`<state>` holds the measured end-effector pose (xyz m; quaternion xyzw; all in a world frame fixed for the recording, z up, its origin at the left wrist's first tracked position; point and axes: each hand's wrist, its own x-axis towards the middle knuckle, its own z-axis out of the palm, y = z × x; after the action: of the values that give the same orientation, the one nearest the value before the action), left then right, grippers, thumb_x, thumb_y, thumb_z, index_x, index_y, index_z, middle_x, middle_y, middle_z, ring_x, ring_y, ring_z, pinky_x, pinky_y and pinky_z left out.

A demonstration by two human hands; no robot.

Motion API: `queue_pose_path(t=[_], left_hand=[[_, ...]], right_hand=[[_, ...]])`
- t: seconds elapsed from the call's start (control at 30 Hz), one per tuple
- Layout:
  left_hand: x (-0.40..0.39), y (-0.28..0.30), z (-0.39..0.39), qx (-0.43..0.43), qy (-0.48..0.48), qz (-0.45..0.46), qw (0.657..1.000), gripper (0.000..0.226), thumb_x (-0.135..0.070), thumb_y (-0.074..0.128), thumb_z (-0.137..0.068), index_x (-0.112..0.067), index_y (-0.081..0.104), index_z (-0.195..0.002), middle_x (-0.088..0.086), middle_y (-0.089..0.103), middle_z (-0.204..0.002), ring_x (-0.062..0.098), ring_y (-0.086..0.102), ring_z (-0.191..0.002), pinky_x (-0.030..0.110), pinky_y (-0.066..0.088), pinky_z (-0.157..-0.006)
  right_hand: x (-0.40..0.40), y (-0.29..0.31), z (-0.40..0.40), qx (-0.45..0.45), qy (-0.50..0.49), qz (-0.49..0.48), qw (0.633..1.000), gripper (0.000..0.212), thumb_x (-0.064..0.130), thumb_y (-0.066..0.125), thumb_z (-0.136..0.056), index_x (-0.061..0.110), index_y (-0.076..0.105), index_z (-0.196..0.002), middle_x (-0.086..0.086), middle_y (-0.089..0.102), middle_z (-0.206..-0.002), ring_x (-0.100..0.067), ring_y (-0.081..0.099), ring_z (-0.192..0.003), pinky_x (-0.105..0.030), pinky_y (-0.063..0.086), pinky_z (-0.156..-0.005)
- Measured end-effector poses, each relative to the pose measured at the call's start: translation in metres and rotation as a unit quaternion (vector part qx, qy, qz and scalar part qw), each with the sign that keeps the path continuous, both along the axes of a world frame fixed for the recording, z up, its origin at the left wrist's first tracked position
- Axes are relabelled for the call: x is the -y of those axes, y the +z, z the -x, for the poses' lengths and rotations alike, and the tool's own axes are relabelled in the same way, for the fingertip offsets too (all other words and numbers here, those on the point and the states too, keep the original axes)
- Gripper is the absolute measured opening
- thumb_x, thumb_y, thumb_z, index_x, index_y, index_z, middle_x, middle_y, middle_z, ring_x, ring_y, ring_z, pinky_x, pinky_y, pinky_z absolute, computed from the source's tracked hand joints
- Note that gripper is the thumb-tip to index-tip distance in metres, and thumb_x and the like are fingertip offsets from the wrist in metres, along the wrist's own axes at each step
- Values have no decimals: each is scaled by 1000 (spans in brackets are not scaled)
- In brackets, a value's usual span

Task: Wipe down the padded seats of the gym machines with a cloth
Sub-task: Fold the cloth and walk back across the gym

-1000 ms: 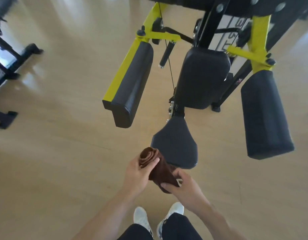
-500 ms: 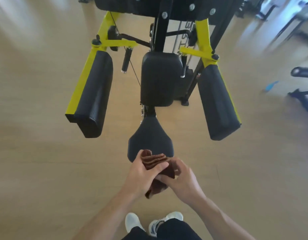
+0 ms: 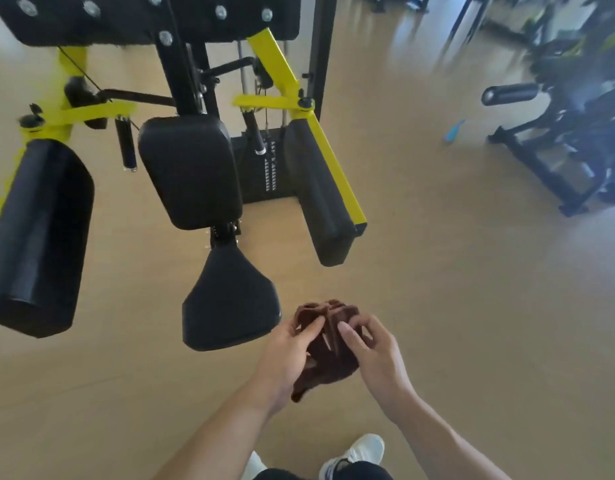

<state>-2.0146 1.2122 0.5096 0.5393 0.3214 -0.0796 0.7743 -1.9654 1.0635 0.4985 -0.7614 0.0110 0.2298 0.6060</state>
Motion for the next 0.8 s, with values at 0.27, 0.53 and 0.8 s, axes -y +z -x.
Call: queue_pose_path(t=[0.27,0.53,0.8], left_hand=[[113,7,-75,-46,-39,-28,998,28,-35,62,-98,-16,73,-115,4,80,-103,23,73,-101,40,61,-86],[208,17,-148,-39,-34,-61,997,21,-28,62,-99,-13,74,-104,10,79,-99,24,73,-92,39,62,-76],[268,4,-243,-6,-98,-143,985,50,-64,59,-81,-20,80,-92,4,80,-96,22,74,-100,50,56,-97]], right_hand=[[119,-8,-63,-82,-45,-86,992,10,18,61,-102,13,70,-103,-9,78,-97,-21,74,-89,-33,57,-81],[219,2,-120,-90,-199,-163,962,24,13,51,-106,12,75,-103,-4,75,-97,-13,65,-91,-26,49,-84],[276,2,-182,14,-288,-133,948,18,14,54,-105,10,69,-95,-1,67,-81,-11,60,-75,-23,51,-67]])
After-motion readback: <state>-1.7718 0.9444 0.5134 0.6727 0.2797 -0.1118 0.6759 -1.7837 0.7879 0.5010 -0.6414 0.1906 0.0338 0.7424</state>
